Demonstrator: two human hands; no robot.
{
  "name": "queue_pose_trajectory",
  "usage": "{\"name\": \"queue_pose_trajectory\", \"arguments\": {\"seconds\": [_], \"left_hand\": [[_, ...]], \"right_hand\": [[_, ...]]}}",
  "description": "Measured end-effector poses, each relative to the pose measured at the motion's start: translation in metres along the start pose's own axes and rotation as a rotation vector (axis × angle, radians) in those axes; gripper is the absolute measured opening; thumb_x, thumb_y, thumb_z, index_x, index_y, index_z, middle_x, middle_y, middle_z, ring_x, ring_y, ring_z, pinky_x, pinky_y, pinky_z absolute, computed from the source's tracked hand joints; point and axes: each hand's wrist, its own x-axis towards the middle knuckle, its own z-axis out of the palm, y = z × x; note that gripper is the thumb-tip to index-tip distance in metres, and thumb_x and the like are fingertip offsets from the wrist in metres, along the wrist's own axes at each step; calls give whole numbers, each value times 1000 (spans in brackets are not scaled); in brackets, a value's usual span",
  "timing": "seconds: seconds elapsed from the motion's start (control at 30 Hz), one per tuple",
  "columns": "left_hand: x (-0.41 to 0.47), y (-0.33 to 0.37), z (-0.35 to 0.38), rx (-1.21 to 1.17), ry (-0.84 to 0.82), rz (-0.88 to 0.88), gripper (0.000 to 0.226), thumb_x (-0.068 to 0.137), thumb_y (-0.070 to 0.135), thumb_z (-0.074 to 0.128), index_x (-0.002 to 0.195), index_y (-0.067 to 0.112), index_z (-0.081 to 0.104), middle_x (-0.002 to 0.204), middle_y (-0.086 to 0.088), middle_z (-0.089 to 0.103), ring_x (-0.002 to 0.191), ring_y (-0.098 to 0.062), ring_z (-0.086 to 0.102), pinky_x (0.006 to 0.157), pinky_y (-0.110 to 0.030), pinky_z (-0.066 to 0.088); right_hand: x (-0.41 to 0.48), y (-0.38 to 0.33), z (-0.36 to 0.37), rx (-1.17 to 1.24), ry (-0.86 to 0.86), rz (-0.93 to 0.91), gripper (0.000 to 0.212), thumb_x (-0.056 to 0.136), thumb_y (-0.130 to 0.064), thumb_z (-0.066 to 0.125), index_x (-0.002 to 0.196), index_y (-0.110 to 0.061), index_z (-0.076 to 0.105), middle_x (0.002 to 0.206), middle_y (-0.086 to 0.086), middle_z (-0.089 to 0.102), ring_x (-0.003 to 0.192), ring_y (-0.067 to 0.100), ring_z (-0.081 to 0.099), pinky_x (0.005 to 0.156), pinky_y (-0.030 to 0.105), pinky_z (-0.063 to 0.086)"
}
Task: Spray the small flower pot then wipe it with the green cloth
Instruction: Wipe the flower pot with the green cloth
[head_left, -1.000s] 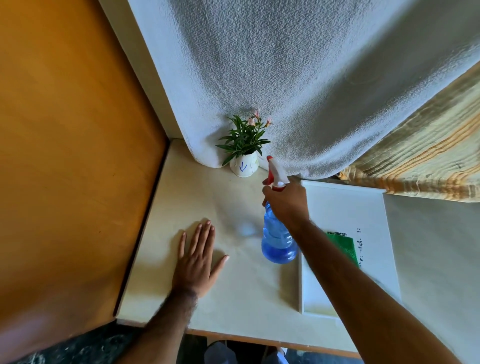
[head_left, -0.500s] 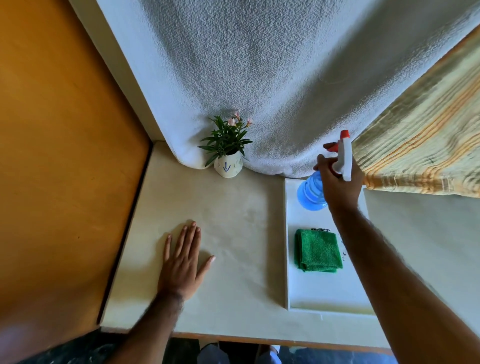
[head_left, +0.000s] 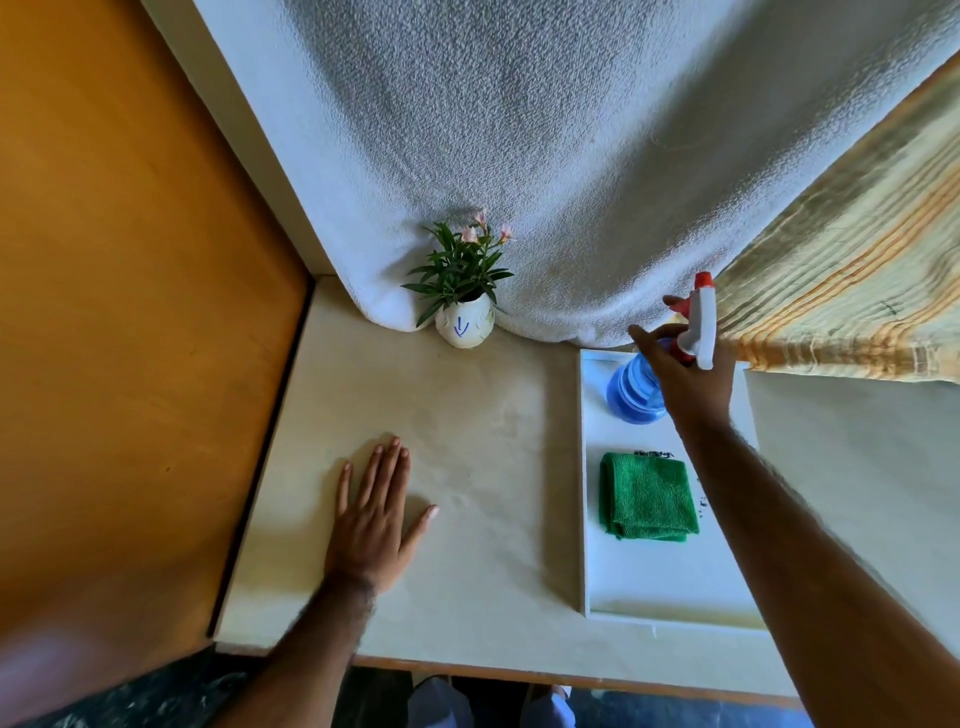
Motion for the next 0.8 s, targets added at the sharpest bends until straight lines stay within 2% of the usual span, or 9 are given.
{"name": "queue_pose_trajectory", "arguments": {"seconds": [0.1,0.13,0.2,0.3,0.37,0.43,0.5,0.63,0.8], "left_hand": [[0,0,0,-3,11,7,88,102,70,23,166,11,20,175,-11,25,160,-29,27,128,-63,27],[-1,0,0,-7,11,7,88,102,70,24,166,11,19,175,-10,25,161,-29,27,128,-62,26],[0,1,0,-19,10,1,87,102,70,24,166,11,19,176,-10,24,161,-28,26,128,-62,26],[-1,2,-1,-20,3,-9,87,101,70,25,166,12,19,176,-9,23,162,-27,23,128,-63,27],[-1,3,-2,-20,7,-8,88,101,69,29,166,11,20,176,-10,23,162,-27,23,127,-63,28],[-2,4,-4,-22,16,-1,87,100,67,34,165,10,23,175,-11,25,161,-28,25,125,-65,31],[-1,4,-5,-24,21,1,86,100,66,35,165,9,25,175,-11,26,161,-28,26,125,-65,31],[-1,6,-6,-20,24,-1,86,100,66,32,164,9,25,174,-11,26,161,-28,25,126,-65,30],[-1,5,-6,-12,25,-6,86,100,67,31,164,9,26,174,-11,27,161,-28,26,125,-64,32]], "right_hand": [[-28,6,-13,-151,9,46,78,69,-59,88,129,-19,57,115,-3,67,106,11,65,95,25,51],[-43,13,-20,-223,42,4,83,72,-56,86,136,-17,51,125,1,61,115,15,61,100,28,48],[-77,30,-39,-391,58,-128,78,79,-56,79,134,-11,47,128,6,53,117,24,55,101,41,48],[-125,57,-66,-723,-275,-430,79,87,-68,67,133,-5,53,129,12,54,122,34,53,105,48,46],[-147,77,-77,-912,-490,-540,91,89,-70,64,148,-3,48,150,16,49,142,36,44,119,49,38],[-156,89,-83,-977,-559,-545,94,92,-64,64,158,-3,35,166,17,32,155,33,27,125,50,29],[-158,97,-85,-993,-557,-536,89,97,-56,62,159,-1,31,169,18,25,158,32,21,127,49,26],[-153,103,-77,-1039,-543,-561,71,101,-40,52,157,0,35,167,22,28,155,35,27,123,53,32],[-153,102,-70,-1090,-527,-587,60,97,-1,37,156,1,30,162,27,33,150,43,35,126,47,18]]}}
